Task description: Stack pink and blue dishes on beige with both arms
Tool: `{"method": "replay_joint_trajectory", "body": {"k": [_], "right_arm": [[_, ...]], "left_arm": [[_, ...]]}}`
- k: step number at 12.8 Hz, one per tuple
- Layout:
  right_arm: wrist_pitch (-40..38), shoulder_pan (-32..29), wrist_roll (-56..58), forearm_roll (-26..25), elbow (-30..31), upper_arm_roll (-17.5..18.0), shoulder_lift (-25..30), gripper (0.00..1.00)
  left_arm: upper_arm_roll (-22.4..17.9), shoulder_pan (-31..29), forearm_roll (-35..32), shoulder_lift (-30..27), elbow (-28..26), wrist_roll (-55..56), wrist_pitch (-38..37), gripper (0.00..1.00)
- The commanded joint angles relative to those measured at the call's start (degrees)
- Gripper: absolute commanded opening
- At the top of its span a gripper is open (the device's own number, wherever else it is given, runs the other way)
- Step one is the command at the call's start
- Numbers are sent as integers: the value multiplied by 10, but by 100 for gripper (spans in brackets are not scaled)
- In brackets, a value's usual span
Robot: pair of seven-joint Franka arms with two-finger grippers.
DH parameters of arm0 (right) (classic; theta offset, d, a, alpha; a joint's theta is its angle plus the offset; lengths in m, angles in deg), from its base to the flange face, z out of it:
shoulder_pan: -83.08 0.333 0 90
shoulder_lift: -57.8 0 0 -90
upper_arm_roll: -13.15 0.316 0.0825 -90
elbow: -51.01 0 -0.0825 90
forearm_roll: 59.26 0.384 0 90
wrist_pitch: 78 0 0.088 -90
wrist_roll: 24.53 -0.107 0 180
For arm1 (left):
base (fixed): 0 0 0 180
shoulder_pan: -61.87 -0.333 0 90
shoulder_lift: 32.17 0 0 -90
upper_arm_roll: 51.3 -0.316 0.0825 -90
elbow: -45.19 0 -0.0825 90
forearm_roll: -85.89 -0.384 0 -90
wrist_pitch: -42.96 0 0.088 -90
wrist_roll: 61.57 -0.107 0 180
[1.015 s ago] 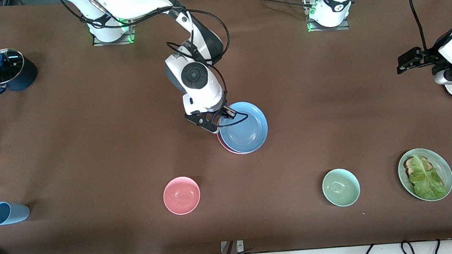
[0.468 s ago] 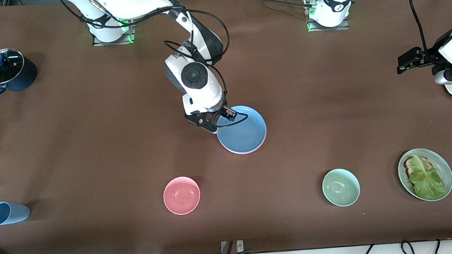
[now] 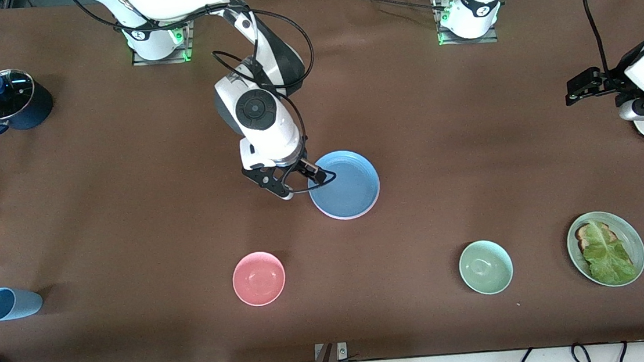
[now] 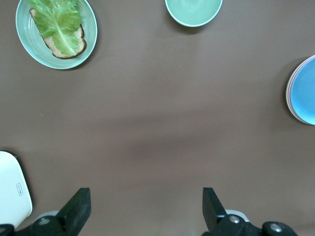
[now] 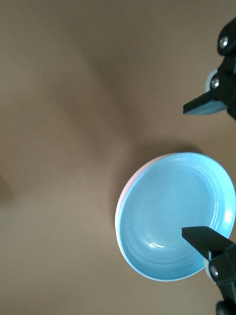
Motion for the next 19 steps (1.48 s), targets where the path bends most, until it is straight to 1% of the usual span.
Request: {"method": "replay_joint_trajectory", "body": {"k": [1,2,3,5,7,9,10,11,12,13,14,15,16,17,18,19], "right_arm": [[-34,0,17,-8,8,-41,42,100],[-37,0,53,-8,8,-60,54,100],[-57,0,110,-7,7,-81,63,100],[-109,0,237,1,-5,-137,74,100],[-170,0,338,0,-18,-186,87,100],[-221,0,470,1,-18,-240,110,100],[-240,0,515,3,-18,-264,117,100],[-251,0,549,10,-19,-281,121,100],[-256,0,567,11,-16,-286,140,100],[-261,-4,581,12,-14,-290,147,100],[-269,-27,600,9,-11,-278,161,100],[-280,-59,601,6,-1,-238,183,100],[-289,-116,598,-9,6,-172,203,100],[-290,-176,595,-57,23,-96,228,100],[-284,-228,595,-99,45,-35,248,100],[-281,-273,596,-110,69,14,266,100]], "left_arm": [[-2,2,5,-4,2,-10,-5,100],[-2,2,5,-4,2,-10,-5,100],[-2,2,5,-4,2,-10,-5,100],[-2,2,5,-4,2,-10,-5,100],[-2,2,5,-4,2,-10,-5,100],[-2,2,5,-4,2,-10,-5,100],[-2,2,5,-4,2,-10,-5,100],[-2,2,5,-4,2,-10,-5,100],[-2,2,5,-4,2,-10,-5,100],[-2,2,5,-4,2,-10,-5,100],[-2,2,5,-4,2,-10,-5,100],[-2,2,5,-4,2,-10,-5,100],[-2,2,5,-4,2,-10,-5,100],[-2,2,5,-4,2,-10,-5,100],[-2,2,5,-4,2,-10,-5,100],[-2,2,5,-4,2,-10,-5,100]]}}
